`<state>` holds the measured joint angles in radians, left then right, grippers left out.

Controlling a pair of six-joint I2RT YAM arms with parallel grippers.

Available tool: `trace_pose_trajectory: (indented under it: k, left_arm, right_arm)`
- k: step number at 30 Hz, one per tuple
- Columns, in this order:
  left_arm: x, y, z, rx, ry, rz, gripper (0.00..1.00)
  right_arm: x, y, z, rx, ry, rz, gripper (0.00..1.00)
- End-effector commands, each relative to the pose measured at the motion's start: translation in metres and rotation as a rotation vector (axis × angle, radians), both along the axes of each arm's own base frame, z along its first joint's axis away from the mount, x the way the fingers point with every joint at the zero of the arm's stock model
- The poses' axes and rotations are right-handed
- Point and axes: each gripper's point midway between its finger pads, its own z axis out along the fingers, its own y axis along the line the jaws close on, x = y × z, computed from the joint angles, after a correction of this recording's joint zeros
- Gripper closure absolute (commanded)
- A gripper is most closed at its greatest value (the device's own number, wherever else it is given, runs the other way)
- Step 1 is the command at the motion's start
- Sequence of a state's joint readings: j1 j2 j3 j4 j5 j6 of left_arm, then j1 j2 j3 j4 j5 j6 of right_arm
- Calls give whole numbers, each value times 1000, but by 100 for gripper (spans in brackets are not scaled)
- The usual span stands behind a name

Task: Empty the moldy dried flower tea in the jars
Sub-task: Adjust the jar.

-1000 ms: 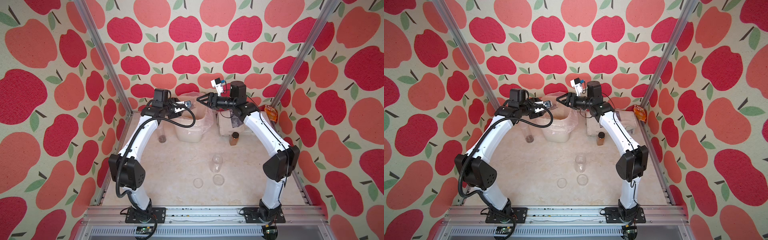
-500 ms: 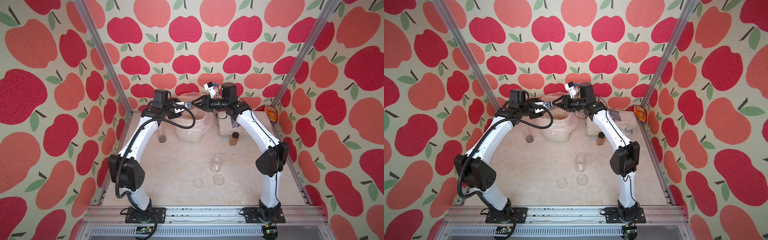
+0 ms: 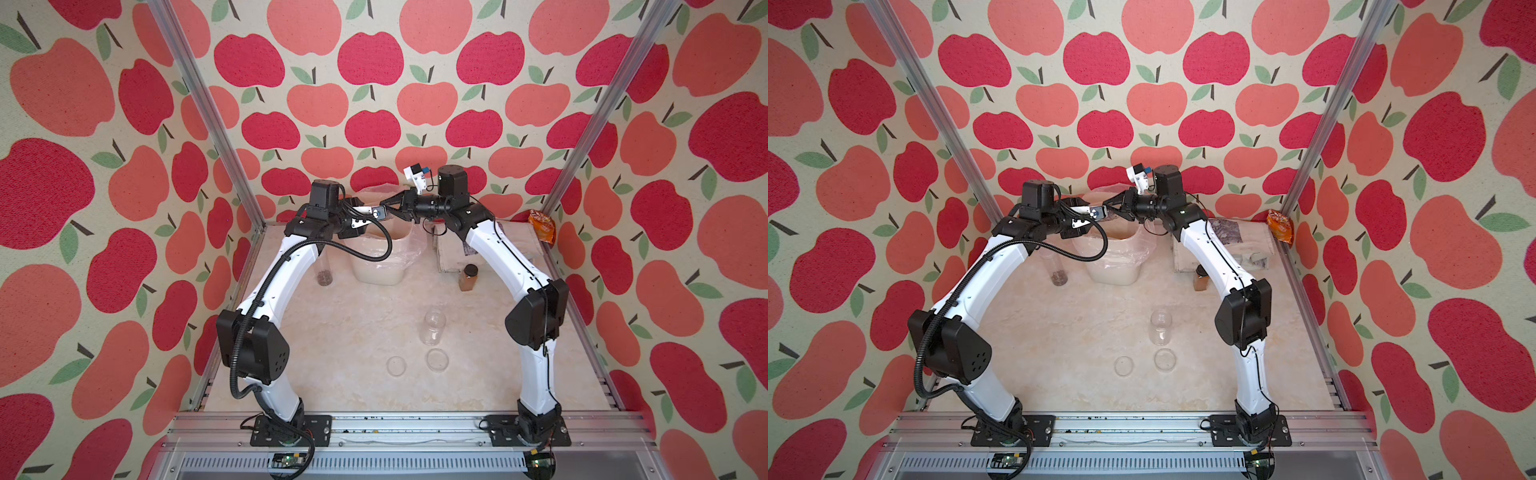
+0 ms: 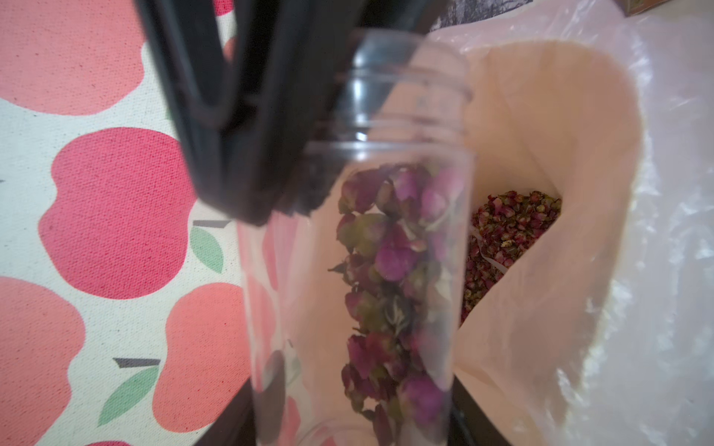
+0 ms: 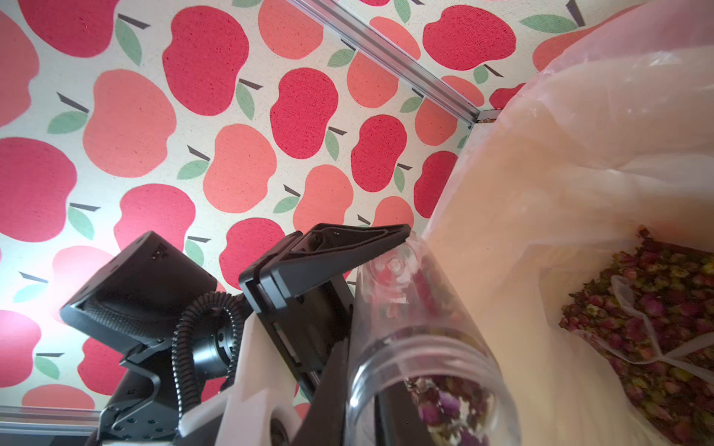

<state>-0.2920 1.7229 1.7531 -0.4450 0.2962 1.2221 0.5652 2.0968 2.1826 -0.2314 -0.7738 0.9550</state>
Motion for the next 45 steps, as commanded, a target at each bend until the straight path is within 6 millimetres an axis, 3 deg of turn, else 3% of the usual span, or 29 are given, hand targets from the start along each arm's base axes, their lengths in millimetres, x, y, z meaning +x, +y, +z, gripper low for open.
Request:
trace_pose_trajectory:
  k: [1,3,7,14,21,24,27,30,33,38,45]
  left_arm:
    - [-5,0,16,4,-55,-13,100]
    - [-4,1,18,-1,-62,-7,100]
    - [-3,3,24,-19,-78,5,95]
    - [-5,14,42,-115,-117,31,33]
    - [-11,22,56,-210,-132,53,2]
    - [-19,26,73,-318,-139,71,0]
    - [-34,35,103,-524,-136,95,1]
    - [-55,48,141,-837,-92,165,1]
    - [-77,62,165,-1176,6,220,1]
    - [-84,86,166,-1599,254,381,1]
    - [-64,105,138,-1919,639,613,0]
  right_arm:
    - [2,5,13,43,-33,2,95]
    - [4,5,14,53,-31,-1,100]
    - [4,8,18,103,-28,8,100]
    - [7,2,31,185,-45,5,100]
    - [10,0,35,214,-62,1,100]
    - [11,-2,36,228,-62,-1,100]
    - [12,-4,38,243,-72,-8,100]
    - [13,-7,41,258,-89,-15,100]
    - [13,-9,41,266,-100,-22,100]
    - [12,-10,46,298,-111,-17,100]
    - [9,-13,55,343,-122,-14,100]
